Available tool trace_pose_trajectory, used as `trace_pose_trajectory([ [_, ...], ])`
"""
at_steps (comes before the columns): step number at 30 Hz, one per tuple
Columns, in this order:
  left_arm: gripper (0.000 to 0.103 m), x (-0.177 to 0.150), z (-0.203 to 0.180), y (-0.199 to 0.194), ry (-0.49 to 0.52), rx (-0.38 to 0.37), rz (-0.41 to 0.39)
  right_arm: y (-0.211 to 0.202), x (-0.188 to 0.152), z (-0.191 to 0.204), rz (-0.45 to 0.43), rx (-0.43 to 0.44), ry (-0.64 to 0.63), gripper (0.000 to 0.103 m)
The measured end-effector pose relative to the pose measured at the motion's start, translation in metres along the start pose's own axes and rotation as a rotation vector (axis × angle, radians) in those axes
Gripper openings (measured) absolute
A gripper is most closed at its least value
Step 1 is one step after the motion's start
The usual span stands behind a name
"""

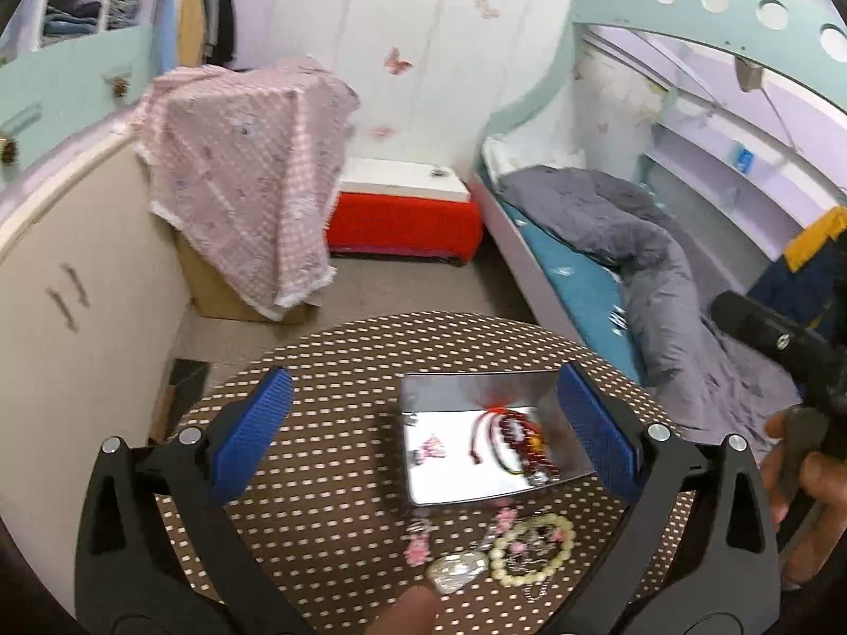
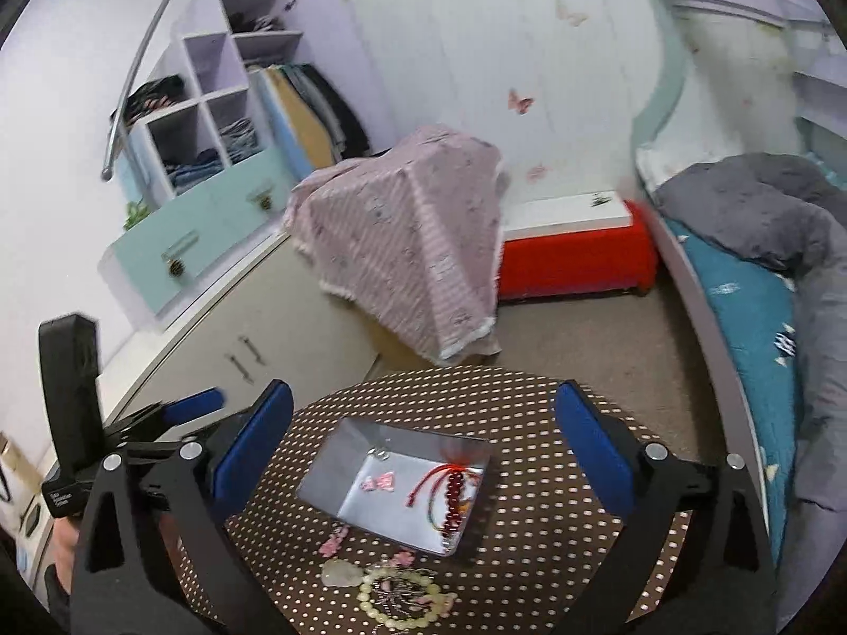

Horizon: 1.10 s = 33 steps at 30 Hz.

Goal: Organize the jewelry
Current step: 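Withdraw both tools from the box toward the remaining jewelry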

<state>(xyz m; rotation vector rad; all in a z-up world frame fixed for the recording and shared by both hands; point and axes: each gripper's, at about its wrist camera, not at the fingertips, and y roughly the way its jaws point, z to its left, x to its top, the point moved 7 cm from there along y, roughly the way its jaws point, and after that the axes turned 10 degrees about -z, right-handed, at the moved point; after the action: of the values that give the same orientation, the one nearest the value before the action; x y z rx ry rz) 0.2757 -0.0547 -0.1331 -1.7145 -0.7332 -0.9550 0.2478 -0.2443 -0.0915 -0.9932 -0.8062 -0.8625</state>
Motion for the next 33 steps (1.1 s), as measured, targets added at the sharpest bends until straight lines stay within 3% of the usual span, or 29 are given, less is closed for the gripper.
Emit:
trace_pose_trajectory([
  [8,0.097,-0.006,0.01,-0.049,0.034,0.099,-0.091,-0.025,-0.004,-0.003,-0.03,-0.044,-0.025,0.095],
  [19,0.097,-0.021,0.021,-0.093,0.073,0.181,-0.142,-0.066,-0.014,0.009,-0.061,-0.048,-0.052,0.095],
  [33,0.097,-0.071,0.019,-0.098,0.1,0.181,-0.081,-0.081,-0.06,0.012,0.005,-0.047,-0.069,0.095],
])
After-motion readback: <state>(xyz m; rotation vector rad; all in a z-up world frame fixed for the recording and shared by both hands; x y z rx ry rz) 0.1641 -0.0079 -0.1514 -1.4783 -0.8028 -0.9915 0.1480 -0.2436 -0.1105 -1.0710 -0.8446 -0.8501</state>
